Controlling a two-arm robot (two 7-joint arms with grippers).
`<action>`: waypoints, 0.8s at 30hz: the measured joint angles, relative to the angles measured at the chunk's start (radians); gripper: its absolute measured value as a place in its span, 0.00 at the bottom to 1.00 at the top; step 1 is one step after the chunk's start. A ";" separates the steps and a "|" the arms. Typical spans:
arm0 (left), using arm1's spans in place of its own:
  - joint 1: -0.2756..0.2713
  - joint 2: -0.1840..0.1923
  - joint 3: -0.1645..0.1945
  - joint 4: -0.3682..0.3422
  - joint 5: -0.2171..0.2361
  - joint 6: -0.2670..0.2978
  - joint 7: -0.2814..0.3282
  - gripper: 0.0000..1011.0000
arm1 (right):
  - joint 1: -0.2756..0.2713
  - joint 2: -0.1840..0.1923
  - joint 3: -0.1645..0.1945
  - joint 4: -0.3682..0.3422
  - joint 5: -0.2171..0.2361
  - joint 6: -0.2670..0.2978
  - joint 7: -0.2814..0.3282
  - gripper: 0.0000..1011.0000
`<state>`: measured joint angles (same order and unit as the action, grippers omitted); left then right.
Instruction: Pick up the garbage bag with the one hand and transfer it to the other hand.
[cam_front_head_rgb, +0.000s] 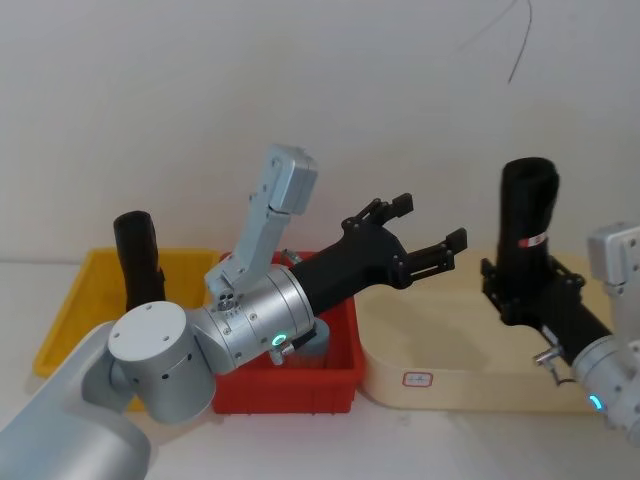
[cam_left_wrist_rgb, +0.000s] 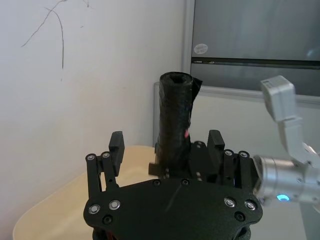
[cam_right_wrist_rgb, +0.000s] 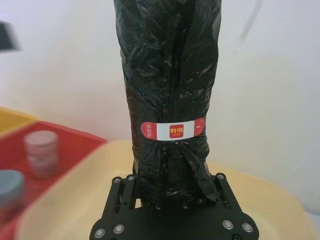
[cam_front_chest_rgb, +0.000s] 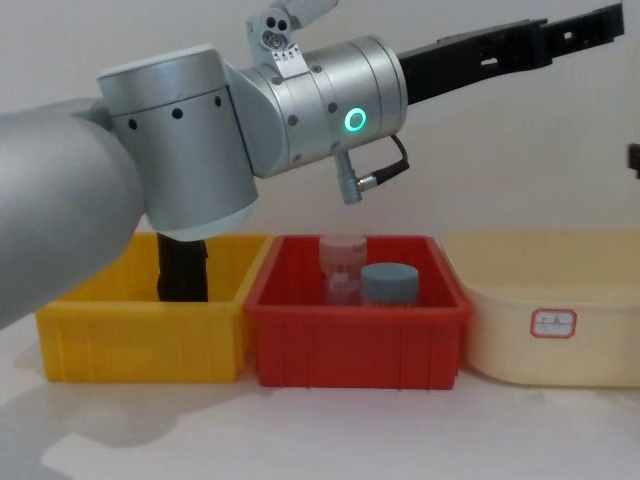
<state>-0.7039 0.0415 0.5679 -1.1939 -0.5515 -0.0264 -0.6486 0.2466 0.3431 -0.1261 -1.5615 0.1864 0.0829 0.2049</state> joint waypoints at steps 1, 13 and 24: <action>0.000 0.000 0.000 0.000 0.000 0.000 0.000 0.99 | 0.009 0.005 0.011 0.016 0.001 0.004 -0.003 0.55; 0.000 0.000 0.000 0.000 0.000 0.000 0.000 0.99 | 0.066 0.036 0.058 0.121 -0.013 0.049 -0.014 0.62; 0.000 0.000 0.000 0.000 0.000 0.000 0.000 0.99 | 0.087 0.047 0.057 0.152 -0.027 0.064 0.012 0.92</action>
<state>-0.7039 0.0415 0.5680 -1.1939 -0.5514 -0.0263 -0.6486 0.3340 0.3905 -0.0689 -1.4094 0.1595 0.1464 0.2173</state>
